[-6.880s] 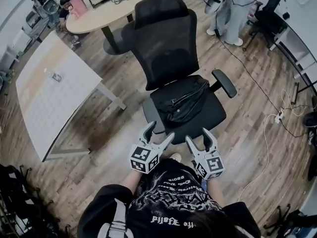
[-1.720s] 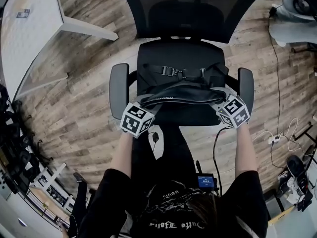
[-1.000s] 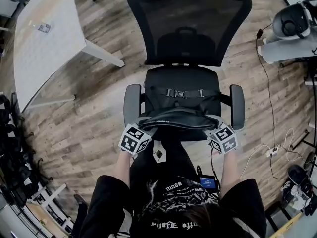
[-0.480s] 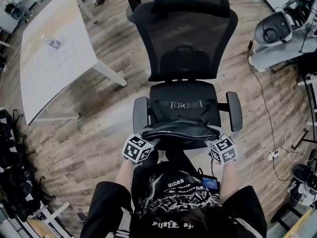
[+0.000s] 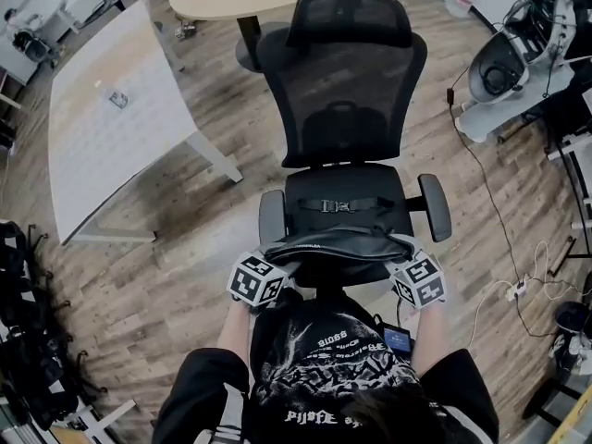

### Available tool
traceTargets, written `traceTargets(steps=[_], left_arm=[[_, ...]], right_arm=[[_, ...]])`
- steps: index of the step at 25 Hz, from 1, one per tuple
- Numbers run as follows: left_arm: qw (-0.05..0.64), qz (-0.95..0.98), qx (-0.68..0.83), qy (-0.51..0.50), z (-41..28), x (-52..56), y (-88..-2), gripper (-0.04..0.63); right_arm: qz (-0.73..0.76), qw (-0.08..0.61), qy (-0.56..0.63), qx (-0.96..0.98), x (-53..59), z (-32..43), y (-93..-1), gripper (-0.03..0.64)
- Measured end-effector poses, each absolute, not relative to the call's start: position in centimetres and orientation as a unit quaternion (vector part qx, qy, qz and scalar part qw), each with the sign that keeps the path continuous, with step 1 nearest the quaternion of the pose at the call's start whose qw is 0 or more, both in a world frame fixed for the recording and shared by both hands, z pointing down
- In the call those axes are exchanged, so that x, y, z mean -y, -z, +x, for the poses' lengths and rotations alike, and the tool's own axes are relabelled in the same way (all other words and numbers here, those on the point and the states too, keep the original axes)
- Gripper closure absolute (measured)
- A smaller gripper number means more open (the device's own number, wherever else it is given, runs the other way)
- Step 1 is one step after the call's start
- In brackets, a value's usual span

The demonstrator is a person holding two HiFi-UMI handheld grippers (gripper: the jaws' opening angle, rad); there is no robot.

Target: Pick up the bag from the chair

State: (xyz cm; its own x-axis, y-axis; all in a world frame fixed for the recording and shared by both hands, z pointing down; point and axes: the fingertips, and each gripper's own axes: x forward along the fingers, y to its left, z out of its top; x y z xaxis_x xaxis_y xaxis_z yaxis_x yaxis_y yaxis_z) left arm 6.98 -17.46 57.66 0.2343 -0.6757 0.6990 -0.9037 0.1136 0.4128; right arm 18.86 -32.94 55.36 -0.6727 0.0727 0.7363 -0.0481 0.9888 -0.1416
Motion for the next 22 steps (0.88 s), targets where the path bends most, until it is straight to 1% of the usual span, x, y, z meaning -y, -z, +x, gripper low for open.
traceTargets(steps=[5,10,18,22], left_arm=[[0.44,0.648,0.609,-0.127,6.1,16.6,-54.5,0.489],[0.405,0.659,0.618,-0.142,5.1,16.7,-50.5,0.489],[0.364,0.676,0.628,-0.127,3.5,17.0,-45.7,0.492],[0.33,0.687,0.633,-0.136,3.0,17.5,-42.8,0.495]], right_arm=[[0.013,0.375,-0.056,0.925,32.2,17.9,-51.8,0.457],[0.019,0.34,-0.033,0.94,32.0,17.2,-48.0,0.457],[0.026,0.281,0.015,0.959,32.0,15.3,-41.6,0.457],[0.033,0.244,0.024,0.969,32.3,14.8,-38.8,0.457]])
